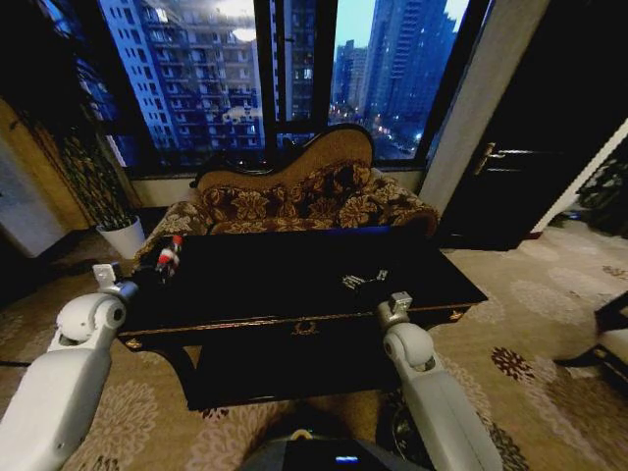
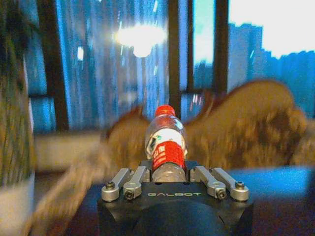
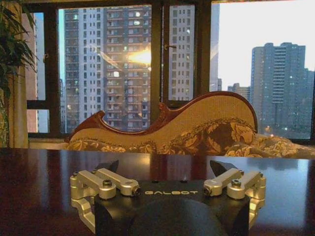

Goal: Move to the front of the table and place the trash on the table into the trash bin.

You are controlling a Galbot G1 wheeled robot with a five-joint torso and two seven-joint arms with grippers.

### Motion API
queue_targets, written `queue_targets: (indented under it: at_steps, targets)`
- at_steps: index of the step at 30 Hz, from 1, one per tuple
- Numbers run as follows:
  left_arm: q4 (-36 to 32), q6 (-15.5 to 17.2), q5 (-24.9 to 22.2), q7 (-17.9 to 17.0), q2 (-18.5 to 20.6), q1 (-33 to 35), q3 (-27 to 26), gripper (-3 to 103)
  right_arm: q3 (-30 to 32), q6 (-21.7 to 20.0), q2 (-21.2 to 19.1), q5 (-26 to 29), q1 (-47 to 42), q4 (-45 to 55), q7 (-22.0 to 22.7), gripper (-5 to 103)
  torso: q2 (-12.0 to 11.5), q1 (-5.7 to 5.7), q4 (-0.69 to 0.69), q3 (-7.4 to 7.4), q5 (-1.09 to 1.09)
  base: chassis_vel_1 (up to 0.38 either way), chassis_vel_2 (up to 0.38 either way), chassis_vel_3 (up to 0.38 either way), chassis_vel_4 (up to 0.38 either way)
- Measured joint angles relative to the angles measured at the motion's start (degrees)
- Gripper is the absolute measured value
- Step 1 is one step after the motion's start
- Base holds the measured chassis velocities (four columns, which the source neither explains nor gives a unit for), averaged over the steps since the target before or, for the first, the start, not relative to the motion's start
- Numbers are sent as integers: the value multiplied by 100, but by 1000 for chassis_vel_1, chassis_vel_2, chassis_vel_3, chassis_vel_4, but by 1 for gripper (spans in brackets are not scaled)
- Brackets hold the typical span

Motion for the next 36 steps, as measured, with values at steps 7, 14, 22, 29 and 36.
queue_targets:
  at_steps: [7, 14, 22, 29, 36]
  targets:
    - [-447, -1000, 540, 148, -133, 115, 5, 31, -5, -52, 31, 156, -70, 204, 0, 100, 0, 0, 1, 0, 0, 0, 0, 0, 0]
    - [-764, -1173, 750, 128, -268, 278, -25, 31, -15, -153, 15, 548, -220, 538, 0, 100, 0, 0, 1, -1, 0, 0, 0, 0, 0]
    - [-987, -1154, 783, 31, -319, 489, -160, 31, 88, -163, -27, 568, -395, 790, 1, 100, 0, 0, 1, -1, 0, 0, 0, 0, 0]
    - [-1179, -1117, 782, 12, -337, 718, -329, 31, 111, -168, -31, 534, -422, 866, 1, 100, 0, 0, 1, -1, 0, 0, 0, 0, 0]
    - [-1260, -1097, 780, 7, -353, 833, -421, 29, 111, -169, -32, 516, -421, 898, 1, 100, 0, 0, 1, -1, 0, 31, -25, -23, 20]
